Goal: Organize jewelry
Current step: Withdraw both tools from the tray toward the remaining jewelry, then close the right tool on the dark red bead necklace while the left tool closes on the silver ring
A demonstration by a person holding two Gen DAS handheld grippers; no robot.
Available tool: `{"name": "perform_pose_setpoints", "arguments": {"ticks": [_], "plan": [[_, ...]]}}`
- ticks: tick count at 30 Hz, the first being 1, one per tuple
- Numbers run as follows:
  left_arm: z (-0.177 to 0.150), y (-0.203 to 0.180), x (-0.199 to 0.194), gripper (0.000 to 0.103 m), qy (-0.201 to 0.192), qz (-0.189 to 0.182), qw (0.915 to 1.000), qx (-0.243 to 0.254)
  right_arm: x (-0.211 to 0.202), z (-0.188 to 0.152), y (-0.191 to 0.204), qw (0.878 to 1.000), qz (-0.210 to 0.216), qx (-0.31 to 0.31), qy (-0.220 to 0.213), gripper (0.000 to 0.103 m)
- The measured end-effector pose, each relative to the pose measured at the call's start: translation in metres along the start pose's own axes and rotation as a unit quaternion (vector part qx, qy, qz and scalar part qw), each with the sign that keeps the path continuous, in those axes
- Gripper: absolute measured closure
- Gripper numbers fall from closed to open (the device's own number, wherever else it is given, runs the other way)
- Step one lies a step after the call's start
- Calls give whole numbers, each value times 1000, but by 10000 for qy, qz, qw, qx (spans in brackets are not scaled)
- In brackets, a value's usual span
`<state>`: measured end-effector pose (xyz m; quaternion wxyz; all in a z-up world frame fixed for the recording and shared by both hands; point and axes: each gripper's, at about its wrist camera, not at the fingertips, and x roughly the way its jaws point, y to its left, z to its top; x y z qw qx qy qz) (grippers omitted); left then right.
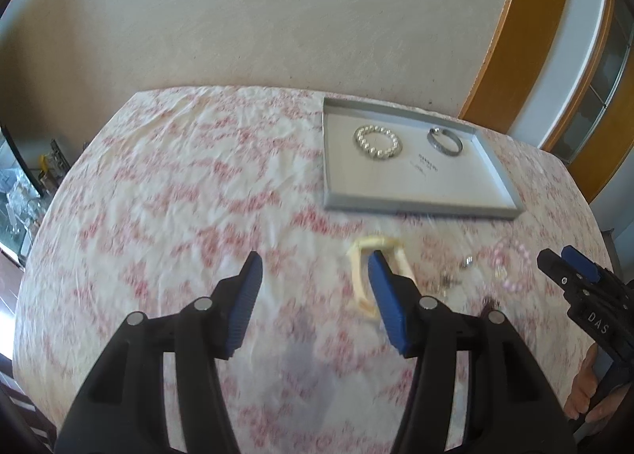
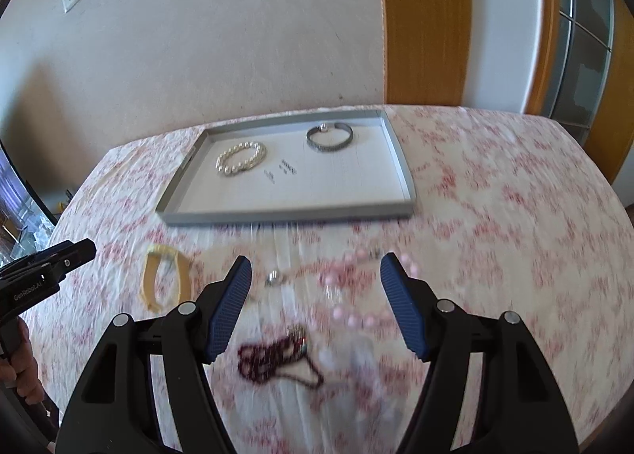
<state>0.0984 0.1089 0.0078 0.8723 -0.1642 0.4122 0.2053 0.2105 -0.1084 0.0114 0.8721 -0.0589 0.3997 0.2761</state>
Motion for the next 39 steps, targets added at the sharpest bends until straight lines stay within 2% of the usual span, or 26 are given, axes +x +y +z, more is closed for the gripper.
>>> {"name": "perform_pose_setpoints", "arguments": {"ticks": [7,14,21,23,28,30,32,33,35,39], "plan": [[-45,-2,-14,47,29,-120,9999,2,-17,-44,3,10000,37,1,26,34],[-83,-12,-13,47,35,-180,9998,85,-4,-80,8,9999,101,-87,37,34],[-108,-17,-8,47,-85,-236,9996,116,19,-86,15,9997,137,-112,146,33],[-113,-17,-6,47,-74,-246,9996,126,27,-84,19,9995,66,-137,265,22],[-118,-22,-1,47,-96,-322,9992,206,42,-75,33,9978,-275,-428,426,23],[-120,-25,0,44,-119,-361,9990,241,42,-74,35,9979,-237,-473,386,34],[-121,-28,0,43,-151,-398,9987,273,42,-73,38,9978,-207,-507,363,53],[-122,-29,0,43,-152,-430,9986,276,41,-73,38,9978,-191,-516,358,58],[-123,-32,1,43,-160,-480,9983,279,41,-72,38,9980,-181,-502,351,85],[-125,-43,-2,43,-209,-658,9969,387,39,-72,30,9982,-144,-421,403,92]]}}
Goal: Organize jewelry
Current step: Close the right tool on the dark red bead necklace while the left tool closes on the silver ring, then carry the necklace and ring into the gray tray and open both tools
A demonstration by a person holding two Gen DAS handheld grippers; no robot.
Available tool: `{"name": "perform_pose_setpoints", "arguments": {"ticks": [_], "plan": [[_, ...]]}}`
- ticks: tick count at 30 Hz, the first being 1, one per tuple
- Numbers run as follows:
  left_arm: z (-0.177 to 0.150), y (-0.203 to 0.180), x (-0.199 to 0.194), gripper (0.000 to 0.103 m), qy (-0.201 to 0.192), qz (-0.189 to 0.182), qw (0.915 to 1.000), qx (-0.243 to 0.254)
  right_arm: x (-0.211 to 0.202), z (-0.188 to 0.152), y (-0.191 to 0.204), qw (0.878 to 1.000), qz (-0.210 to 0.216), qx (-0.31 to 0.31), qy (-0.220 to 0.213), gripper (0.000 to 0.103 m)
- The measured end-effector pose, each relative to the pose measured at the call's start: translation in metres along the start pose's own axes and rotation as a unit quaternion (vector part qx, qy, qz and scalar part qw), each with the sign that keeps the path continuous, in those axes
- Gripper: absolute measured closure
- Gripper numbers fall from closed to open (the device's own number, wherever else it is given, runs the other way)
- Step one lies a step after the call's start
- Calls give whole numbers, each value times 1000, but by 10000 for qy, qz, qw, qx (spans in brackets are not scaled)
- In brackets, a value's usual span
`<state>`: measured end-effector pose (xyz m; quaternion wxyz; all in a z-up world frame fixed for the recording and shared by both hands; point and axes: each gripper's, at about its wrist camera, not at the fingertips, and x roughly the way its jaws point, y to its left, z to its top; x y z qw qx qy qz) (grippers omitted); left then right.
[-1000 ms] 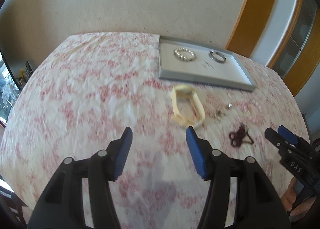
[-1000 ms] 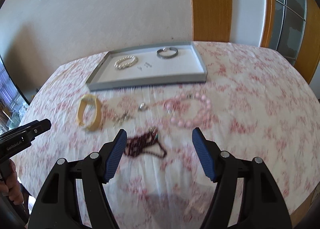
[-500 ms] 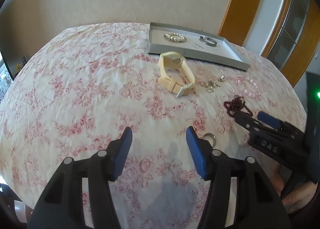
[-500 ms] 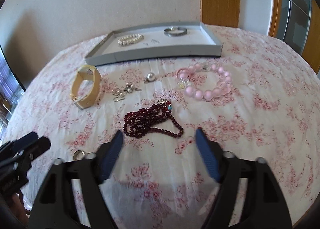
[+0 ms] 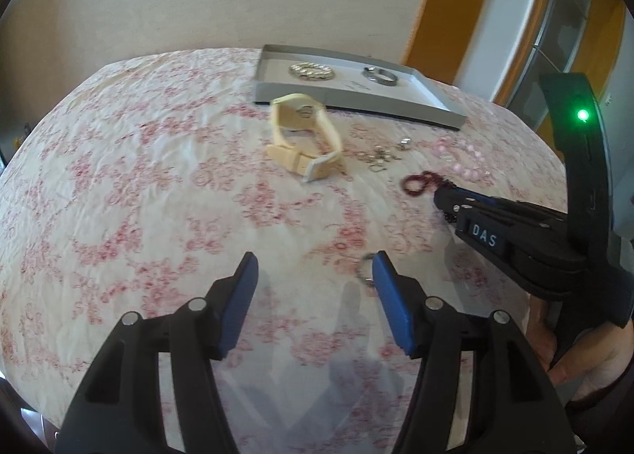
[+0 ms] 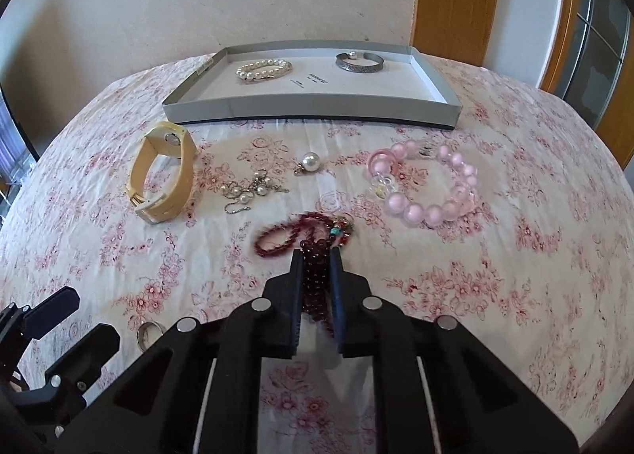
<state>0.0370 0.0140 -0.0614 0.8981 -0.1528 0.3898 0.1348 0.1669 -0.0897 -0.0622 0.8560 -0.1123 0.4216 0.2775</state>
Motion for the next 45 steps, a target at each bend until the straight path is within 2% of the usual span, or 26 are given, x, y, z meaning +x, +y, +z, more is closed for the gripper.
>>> {"name": "perform_pose_setpoints", "arguments": {"ticks": [7,12,17,24,32,45], "plan": [[-1,-24,7,44,25,-213,9994,268,-11,-10,-36,9987,-171,478,65,94],[-2,-34,20,69,55,-114,9993,360,-14,-15,-43,9985,-54,547,26,94],[-2,-38,25,81,-39,-74,9993,357,-15,-15,-48,9977,65,668,23,94],[0,-34,24,82,-20,-135,9994,312,-19,-15,-50,9976,110,690,16,94],[10,-24,19,82,49,-121,9998,159,-46,5,-64,9964,231,746,-336,94],[62,-21,1,82,-112,-133,9998,-21,-80,60,-86,9940,22,694,-841,94]]}}
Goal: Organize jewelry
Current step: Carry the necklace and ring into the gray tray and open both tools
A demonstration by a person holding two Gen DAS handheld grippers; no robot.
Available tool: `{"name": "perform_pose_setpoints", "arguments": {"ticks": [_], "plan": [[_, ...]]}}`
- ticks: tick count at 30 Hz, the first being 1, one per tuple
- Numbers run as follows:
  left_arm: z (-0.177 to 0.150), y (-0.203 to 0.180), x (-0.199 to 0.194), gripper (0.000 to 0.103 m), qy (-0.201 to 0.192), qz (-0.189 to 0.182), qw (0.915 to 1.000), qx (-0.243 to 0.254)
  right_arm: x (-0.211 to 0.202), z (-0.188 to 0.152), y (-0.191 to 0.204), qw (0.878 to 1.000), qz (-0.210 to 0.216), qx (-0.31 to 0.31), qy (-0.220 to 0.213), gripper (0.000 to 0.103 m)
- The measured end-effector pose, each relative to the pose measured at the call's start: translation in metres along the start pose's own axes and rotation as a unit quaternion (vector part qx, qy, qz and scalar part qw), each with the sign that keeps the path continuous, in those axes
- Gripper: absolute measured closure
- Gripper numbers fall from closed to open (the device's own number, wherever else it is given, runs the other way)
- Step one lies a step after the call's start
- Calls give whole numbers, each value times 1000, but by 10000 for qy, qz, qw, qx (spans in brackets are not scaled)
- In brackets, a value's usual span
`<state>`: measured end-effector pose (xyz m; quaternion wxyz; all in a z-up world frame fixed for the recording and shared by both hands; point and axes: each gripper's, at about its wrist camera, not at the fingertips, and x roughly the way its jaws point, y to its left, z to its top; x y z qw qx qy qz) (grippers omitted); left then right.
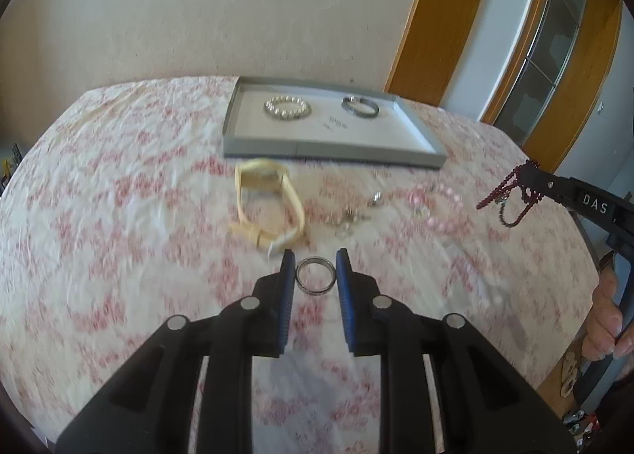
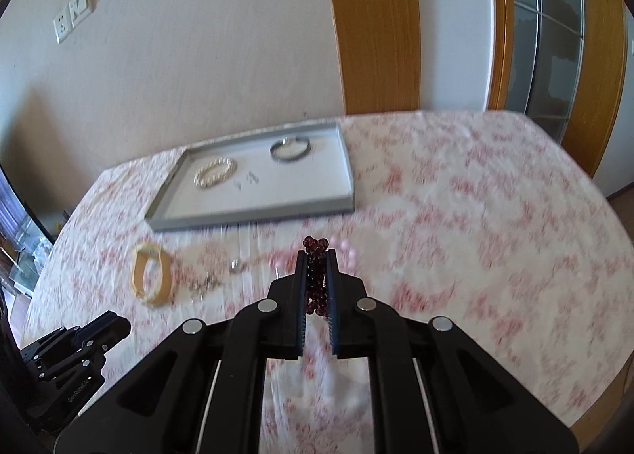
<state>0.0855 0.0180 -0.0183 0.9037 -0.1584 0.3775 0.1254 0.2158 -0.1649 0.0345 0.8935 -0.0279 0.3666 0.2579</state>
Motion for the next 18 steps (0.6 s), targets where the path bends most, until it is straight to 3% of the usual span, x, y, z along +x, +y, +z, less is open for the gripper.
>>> {"name": "perform_pose_setpoints", "arguments": {"ticks": [18], "plan": [[132,-5,29,82,-168,118,9998,-83,46,111,26,9979,557,-304,-88,94]]}}
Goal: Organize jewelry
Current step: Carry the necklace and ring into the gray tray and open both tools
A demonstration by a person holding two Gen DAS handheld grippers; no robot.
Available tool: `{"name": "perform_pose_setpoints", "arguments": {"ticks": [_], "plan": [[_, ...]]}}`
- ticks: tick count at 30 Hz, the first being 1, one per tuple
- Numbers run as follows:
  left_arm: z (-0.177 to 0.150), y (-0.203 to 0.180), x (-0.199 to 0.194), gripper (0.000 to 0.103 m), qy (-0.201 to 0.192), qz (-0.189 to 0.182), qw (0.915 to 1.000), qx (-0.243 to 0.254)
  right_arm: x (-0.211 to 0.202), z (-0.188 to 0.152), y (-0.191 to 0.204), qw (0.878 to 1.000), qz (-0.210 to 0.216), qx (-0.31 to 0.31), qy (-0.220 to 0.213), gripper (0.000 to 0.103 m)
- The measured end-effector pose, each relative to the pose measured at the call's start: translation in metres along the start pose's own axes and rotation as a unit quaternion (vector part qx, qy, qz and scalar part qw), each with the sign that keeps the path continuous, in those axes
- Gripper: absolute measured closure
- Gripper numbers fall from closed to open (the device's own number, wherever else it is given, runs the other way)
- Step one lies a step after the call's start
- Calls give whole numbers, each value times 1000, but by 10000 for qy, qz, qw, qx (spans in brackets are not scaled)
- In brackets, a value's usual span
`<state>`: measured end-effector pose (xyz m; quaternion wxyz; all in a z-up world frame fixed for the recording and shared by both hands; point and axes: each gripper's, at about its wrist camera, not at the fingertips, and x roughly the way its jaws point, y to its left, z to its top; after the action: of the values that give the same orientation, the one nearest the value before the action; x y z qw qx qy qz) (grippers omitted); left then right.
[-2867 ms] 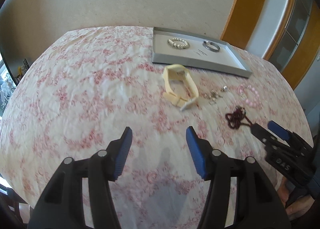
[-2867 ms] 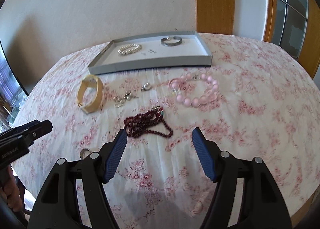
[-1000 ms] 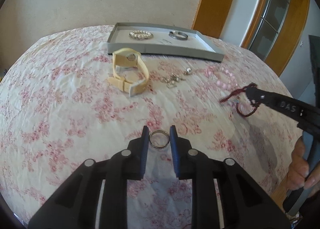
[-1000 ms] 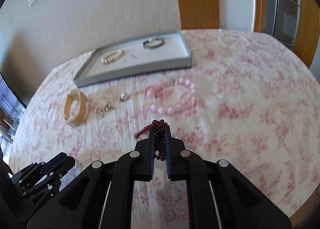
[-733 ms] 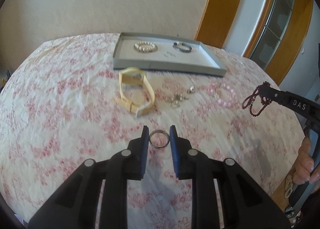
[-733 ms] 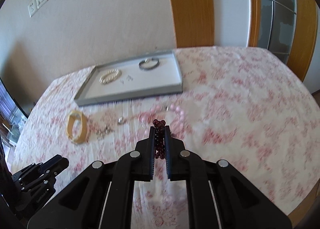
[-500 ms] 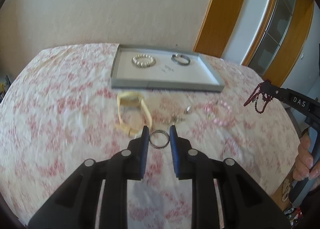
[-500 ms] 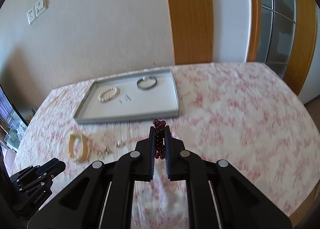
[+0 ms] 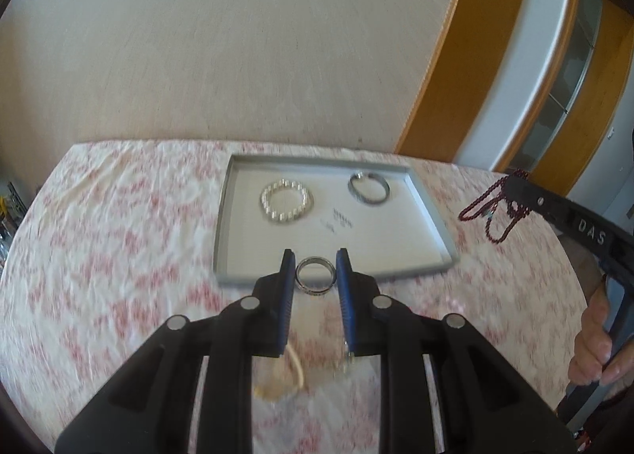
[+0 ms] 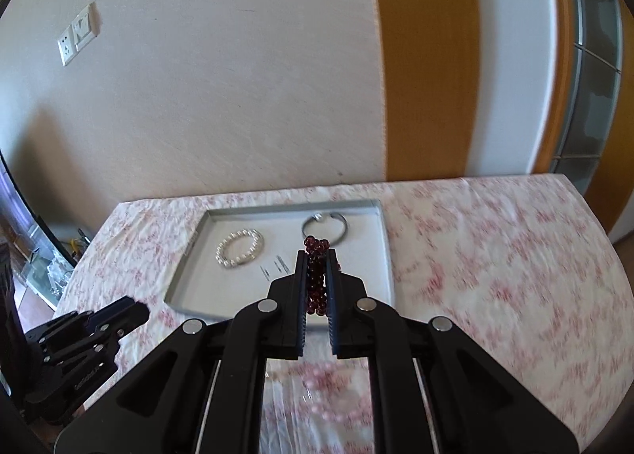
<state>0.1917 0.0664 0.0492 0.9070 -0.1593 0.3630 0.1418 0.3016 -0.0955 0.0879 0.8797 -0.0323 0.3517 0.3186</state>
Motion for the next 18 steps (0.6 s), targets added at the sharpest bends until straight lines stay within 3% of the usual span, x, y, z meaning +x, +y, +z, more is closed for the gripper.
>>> {"name": "perform_pose_setpoints", "arguments": {"ticks": [9,18], "plan": [[44,-1,36,82,-64,30,10000,-47,46,22,3,9987,394,-260,180,94],[56,7,79,82,155,145,9997,-117,103,18,0,9960,481,-344,674,94]]}}
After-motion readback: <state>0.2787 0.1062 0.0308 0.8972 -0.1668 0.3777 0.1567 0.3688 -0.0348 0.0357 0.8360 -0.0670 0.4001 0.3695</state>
